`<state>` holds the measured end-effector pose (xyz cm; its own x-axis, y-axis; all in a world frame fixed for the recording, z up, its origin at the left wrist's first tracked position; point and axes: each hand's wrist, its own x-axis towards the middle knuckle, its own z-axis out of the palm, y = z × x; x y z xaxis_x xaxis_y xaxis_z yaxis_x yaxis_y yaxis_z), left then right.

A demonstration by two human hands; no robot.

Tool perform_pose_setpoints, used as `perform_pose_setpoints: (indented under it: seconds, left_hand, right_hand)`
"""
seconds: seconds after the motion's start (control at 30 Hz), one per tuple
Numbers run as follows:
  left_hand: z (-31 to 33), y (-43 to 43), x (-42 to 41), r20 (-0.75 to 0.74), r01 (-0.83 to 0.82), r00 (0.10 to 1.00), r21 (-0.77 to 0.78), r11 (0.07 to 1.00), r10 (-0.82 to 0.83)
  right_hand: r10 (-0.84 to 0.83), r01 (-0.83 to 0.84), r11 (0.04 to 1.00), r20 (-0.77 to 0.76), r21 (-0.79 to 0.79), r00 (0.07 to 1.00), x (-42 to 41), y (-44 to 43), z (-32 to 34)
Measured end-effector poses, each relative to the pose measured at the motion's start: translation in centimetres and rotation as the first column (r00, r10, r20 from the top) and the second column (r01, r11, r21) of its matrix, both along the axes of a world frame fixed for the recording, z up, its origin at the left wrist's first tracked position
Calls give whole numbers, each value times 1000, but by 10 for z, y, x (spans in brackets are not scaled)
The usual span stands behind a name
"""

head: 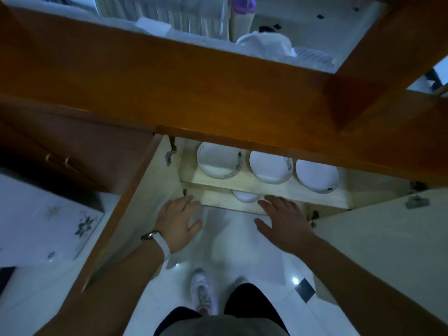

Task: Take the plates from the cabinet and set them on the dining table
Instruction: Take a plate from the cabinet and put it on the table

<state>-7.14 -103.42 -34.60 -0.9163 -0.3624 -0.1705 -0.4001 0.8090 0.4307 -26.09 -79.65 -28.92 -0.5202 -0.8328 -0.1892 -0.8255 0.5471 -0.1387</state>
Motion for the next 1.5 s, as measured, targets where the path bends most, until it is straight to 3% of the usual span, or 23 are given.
perform_pose_setpoints:
  seconds: [0.37, 0.57, 0.7, 0.83, 1.0, 1.13, 1.33, 1.5]
  left_hand:
    - [-56, -11, -65, -56, -107, 993, 12, 994, 107]
    - [-103, -24, -108, -69, -237, 967, 118, 964, 246]
    - [-140, -37, -139, 19, -480, 864, 335, 811, 504]
    - [-167, -49, -168, 73, -567, 733, 615, 548, 676]
    - [-195, -77, -188, 44, -622, 643, 613, 488, 764]
    - [-212, -95, -196, 26, -664, 629, 537, 520, 777]
    - [-222, -113, -206, 7, -643, 703, 435, 630, 711]
    - [-224, -115, -217, 9, -585, 740, 500, 638, 672]
  right_hand:
    - [31, -29, 999, 64, -42, 997, -48, -48, -72]
    - [-160, 169, 986, 236, -14, 958, -92, -71, -122]
    - [-351, 383, 924, 416, 6, 839, -116, -92, -165]
    - [-462, 557, 831, 557, 0, 690, -130, -117, -198]
    - [-480, 637, 770, 630, -31, 611, -135, -143, -239]
    - [-450, 641, 760, 624, -108, 639, -142, -162, -259]
    - [-486, 765, 643, 750, -40, 448, -161, -187, -268]
    - [-428, 770, 635, 803, -60, 416, -169, -188, -273]
